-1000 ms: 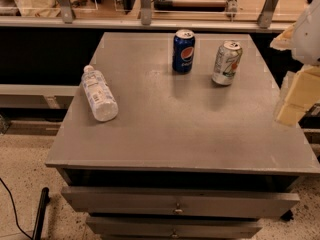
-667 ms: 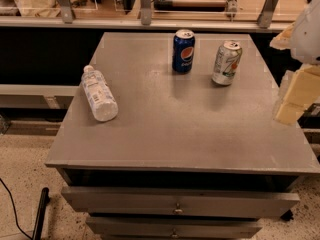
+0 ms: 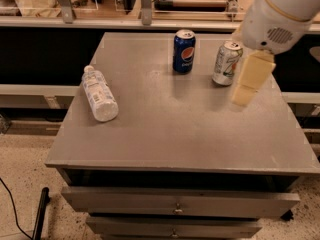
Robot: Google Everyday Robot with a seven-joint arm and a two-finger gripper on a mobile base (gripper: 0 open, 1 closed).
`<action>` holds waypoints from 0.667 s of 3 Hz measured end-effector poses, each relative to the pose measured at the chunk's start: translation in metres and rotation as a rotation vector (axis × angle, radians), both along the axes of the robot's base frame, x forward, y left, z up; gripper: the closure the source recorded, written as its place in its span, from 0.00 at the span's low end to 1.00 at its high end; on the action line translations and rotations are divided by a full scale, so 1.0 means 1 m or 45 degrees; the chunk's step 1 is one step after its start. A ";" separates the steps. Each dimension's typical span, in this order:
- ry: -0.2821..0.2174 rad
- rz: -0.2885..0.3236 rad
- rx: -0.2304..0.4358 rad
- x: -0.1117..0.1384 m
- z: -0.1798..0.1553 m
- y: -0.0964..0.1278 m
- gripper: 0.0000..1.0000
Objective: Pick blue plastic bottle
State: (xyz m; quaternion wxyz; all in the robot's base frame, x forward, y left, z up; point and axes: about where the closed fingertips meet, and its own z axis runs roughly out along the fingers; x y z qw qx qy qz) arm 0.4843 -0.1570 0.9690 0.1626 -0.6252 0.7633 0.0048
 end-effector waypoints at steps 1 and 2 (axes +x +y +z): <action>0.051 0.057 0.065 0.040 -0.014 0.044 0.00; 0.093 0.067 0.069 0.064 -0.027 0.070 0.00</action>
Offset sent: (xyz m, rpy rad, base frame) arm 0.0902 0.0990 -0.0452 0.0500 0.1346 0.0614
